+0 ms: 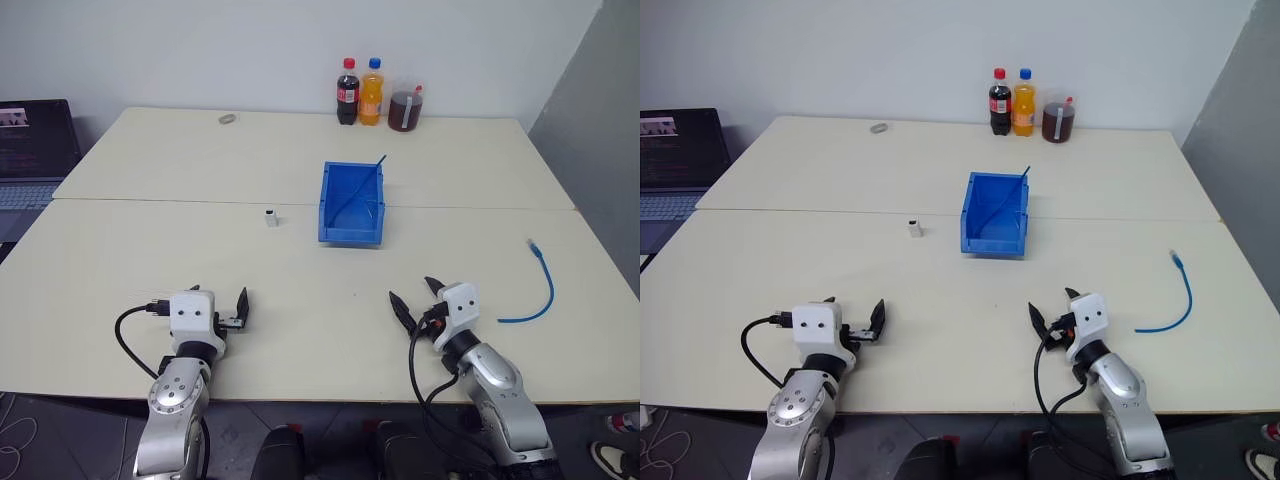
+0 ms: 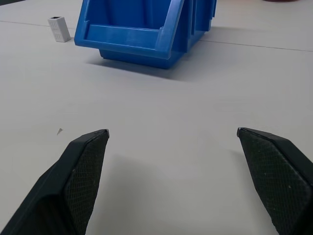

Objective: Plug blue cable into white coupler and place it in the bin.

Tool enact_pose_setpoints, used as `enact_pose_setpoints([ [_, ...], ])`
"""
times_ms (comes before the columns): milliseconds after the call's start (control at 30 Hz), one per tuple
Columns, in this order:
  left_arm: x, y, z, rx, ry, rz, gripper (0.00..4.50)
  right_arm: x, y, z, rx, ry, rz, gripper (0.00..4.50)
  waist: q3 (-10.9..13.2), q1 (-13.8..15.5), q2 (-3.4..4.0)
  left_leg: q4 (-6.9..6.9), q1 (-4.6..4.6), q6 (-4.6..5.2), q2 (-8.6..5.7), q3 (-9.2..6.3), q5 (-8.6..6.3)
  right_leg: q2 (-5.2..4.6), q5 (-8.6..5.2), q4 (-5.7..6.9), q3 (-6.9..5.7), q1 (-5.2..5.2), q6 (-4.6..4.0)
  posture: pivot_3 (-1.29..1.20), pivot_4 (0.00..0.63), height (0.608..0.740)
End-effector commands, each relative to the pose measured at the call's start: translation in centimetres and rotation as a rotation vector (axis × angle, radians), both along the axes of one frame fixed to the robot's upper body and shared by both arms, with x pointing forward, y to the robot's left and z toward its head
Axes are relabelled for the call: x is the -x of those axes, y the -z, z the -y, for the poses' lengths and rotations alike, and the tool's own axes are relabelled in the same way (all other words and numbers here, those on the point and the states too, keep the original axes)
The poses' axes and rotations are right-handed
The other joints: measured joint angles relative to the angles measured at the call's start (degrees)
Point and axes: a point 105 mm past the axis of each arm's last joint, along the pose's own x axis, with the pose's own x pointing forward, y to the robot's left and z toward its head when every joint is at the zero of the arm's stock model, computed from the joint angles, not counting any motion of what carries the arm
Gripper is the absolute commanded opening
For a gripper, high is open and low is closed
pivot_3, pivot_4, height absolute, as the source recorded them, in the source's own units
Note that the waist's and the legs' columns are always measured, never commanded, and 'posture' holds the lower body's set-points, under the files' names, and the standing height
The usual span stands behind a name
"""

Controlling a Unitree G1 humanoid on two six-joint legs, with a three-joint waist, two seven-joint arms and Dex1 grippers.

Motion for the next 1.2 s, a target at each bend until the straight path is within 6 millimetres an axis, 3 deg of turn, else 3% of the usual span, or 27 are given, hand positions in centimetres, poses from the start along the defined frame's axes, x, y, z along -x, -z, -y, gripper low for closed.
enact_pose_setpoints([
  [33,0.1,-1.6,-0.1,-0.007,0.008,0.064,4.5,0.0,-1.0,-0.3,-0.008,-0.012,0.047,4.46,0.0,0.0,0.0,0.0,0.0,0.0,0.0,0.0,0.0,0.0,0.0,0.0,0.0,0.0,0.0,0.0,0.15,0.74],
  [267,0.4,-1.2,0.4,-0.023,0.038,0.039,4.5,-0.1,-1.1,-0.3,-0.005,-0.017,0.049,4.46,0.0,-0.01,0.0,0.0,0.0,0.0,0.0,0.01,0.0,0.0,0.0,0.0,0.01,0.0,0.0,0.0,0.15,0.74],
  [433,0.9,-2.3,1.7,0.034,0.143,0.103,4.5,-0.1,-1.1,-0.3,-0.006,-0.016,0.05,4.46,0.0,-0.01,0.0,0.0,0.0,0.0,0.0,0.0,0.0,0.0,0.0,0.0,0.0,0.0,0.0,0.0,0.15,0.74],
  [900,0.5,-2.2,1.8,0.042,0.173,0.104,4.5,-0.9,-1.8,-0.2,-0.023,-0.003,0.067,4.46,0.0,-0.02,-0.01,0.01,0.0,0.0,0.0,0.01,0.0,0.0,0.0,0.0,0.0,0.0,0.0,0.0,0.15,0.74],
  [1200,0.4,-2.7,4.4,0.14,0.339,0.113,4.5,-1.2,-2.7,0.1,-0.031,0.019,0.095,4.46,0.0,-0.04,-0.01,0.0,0.0,0.0,0.0,0.01,0.0,0.0,0.0,0.0,0.0,0.0,0.0,0.0,0.15,0.74],
])
